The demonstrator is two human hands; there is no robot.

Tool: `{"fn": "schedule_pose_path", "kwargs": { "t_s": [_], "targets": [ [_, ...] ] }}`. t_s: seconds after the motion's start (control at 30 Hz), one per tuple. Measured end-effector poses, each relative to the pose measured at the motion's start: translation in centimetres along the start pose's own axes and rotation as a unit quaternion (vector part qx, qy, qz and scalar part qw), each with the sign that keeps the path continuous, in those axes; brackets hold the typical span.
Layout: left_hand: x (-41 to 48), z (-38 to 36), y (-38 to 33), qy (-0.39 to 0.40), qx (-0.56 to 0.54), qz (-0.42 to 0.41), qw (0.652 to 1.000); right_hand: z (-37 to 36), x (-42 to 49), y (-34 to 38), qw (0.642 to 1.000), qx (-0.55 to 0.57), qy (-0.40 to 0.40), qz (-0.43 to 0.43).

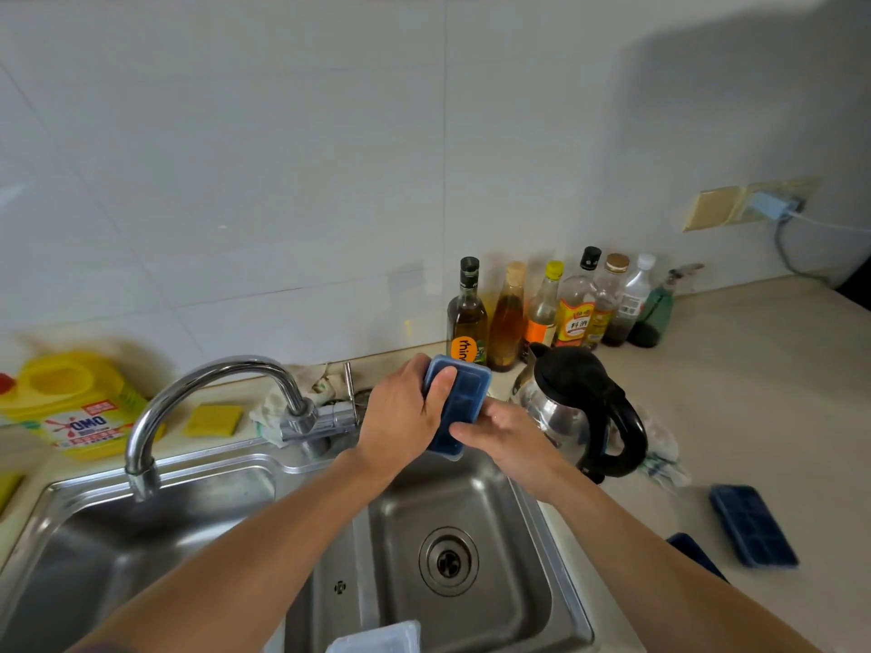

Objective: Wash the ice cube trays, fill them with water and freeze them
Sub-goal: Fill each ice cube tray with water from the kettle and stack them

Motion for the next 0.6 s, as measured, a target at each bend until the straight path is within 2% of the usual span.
{"fn": "schedule_pose_path", "kwargs": {
  "t_s": [0.27, 0.37, 0.43, 0.5, 0.6],
  "targets": [
    [-0.3, -1.6, 0.2, -0.005, -0.007, 0.025, 1.000, 0.6, -0.3, -1.5, 0.999, 0.017, 0.025, -0.021],
    [-0.7, -4.2, 1.0, 0.036, -0.090, 0.133, 0.986, 1.7, -1.4, -2.5, 0.997, 0.000, 0.019, -0.072],
    [-1.2, -6.9, 1.8, 0.084, -0.172, 0.239, 0.952, 2.5, -2.6, -3.0, 0.995, -0.017, 0.008, -0.103],
    [-2.3, -9.4, 1.8, 0.111, -0.239, 0.339, 0.903, 3.5, -4.2, -3.4, 0.991, -0.010, 0.003, -0.130],
    [-4.2, -12.9, -0.7, 0.106, -0.346, 0.413, 0.836, 5.8, -7.3, -4.0, 0.985, -0.036, 0.009, -0.167]
  ]
}}
Point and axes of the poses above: each hand's wrist, its own x-axis towards the middle knuckle, its own z-axis out of the back of the hand, y = z × x, the point moved 7 cm from there along x, towards the middle knuckle, and after that the axes turned 14 degrees about y, right-handed, at the moved point
